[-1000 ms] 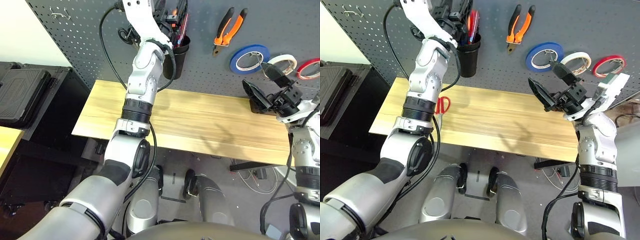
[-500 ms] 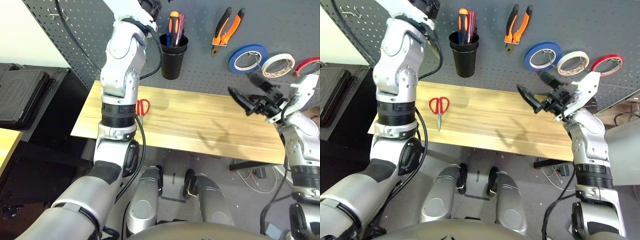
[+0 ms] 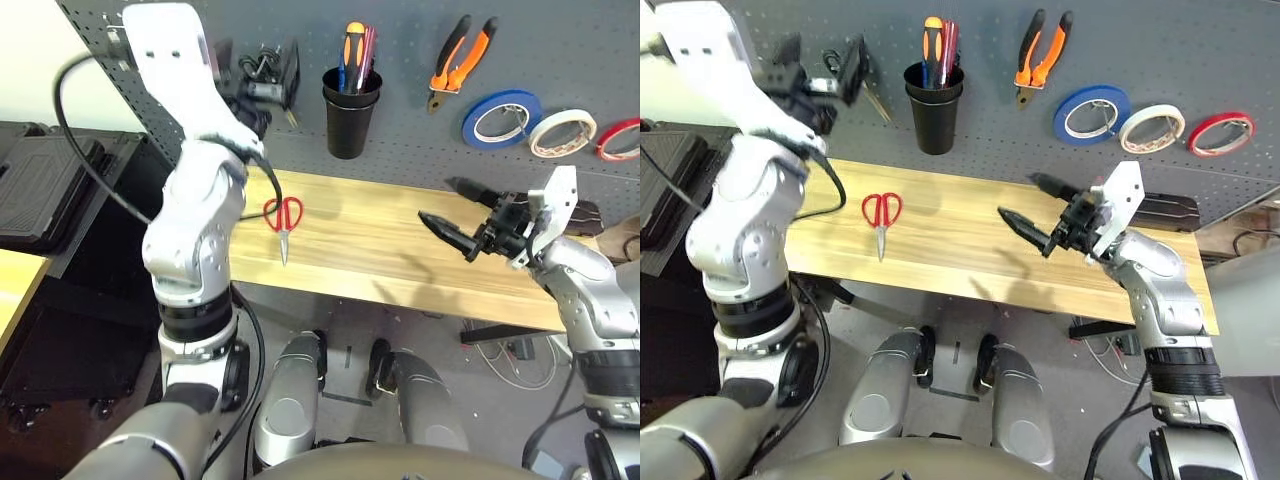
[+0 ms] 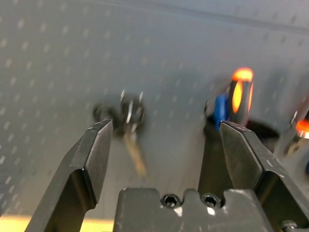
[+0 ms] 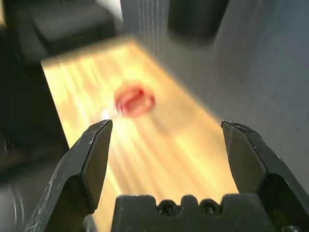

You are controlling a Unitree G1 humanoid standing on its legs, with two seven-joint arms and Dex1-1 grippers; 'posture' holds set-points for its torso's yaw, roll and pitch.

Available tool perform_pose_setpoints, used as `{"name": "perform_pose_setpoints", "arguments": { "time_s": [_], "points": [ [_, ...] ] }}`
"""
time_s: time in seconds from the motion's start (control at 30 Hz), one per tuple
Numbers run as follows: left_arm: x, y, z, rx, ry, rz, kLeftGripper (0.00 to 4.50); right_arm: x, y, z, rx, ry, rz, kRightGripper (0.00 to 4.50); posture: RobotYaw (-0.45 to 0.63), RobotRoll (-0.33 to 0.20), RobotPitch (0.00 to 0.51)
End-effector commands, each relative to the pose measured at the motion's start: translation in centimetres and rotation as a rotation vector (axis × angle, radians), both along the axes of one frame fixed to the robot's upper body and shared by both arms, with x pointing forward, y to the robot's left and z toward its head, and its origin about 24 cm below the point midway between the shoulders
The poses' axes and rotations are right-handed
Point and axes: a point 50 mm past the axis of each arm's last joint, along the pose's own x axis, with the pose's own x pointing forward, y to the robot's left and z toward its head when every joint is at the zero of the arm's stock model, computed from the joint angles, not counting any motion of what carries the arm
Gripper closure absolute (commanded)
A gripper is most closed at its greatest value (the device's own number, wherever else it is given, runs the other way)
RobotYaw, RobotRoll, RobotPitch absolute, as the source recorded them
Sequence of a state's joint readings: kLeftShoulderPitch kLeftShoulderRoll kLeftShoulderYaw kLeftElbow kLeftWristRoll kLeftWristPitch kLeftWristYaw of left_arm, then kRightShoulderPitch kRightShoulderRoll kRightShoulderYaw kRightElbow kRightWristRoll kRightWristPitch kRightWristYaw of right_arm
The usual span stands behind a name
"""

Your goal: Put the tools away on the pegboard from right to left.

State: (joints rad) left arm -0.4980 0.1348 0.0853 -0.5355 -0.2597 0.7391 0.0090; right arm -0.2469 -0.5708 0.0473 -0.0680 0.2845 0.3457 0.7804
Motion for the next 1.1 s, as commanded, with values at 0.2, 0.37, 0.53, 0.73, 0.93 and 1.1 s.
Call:
{"name": "perform_pose_setpoints", "arguments": {
  "time_s": [0.2,0.37,0.53,0.73,0.93,1.1],
  "points": [
    [-0.3,0.8,-5.8,0.047,0.201,0.047,0.02,0.0,2.8,-2.0,-0.127,0.008,0.077,0.0,0.32,0.0,0.255],
    [0.0,1.3,-8.4,0.076,0.278,0.07,0.02,0.1,4.4,-2.9,-0.097,0.004,0.088,0.0,0.33,0.0,0.278],
    [0.7,1.9,-11.7,0.105,0.38,0.078,0.02,0.1,5.8,-4.2,-0.098,0.058,0.093,0.0,0.32,0.0,0.296],
    [2.0,3.4,-15.0,0.141,0.512,0.152,0.02,0.2,6.0,-5.5,-0.103,0.116,0.04,0.0,0.3,0.0,0.318],
    [3.7,4.4,-16.5,0.159,0.567,0.198,0.02,-0.3,6.3,-6.4,-0.079,0.1,0.007,0.0,0.28,0.0,0.341],
    [4.9,4.7,-17.2,0.154,0.594,0.223,0.02,-0.4,6.2,-7.0,-0.113,0.077,-0.017,0.0,0.25,0.0,0.362]
  ]
}}
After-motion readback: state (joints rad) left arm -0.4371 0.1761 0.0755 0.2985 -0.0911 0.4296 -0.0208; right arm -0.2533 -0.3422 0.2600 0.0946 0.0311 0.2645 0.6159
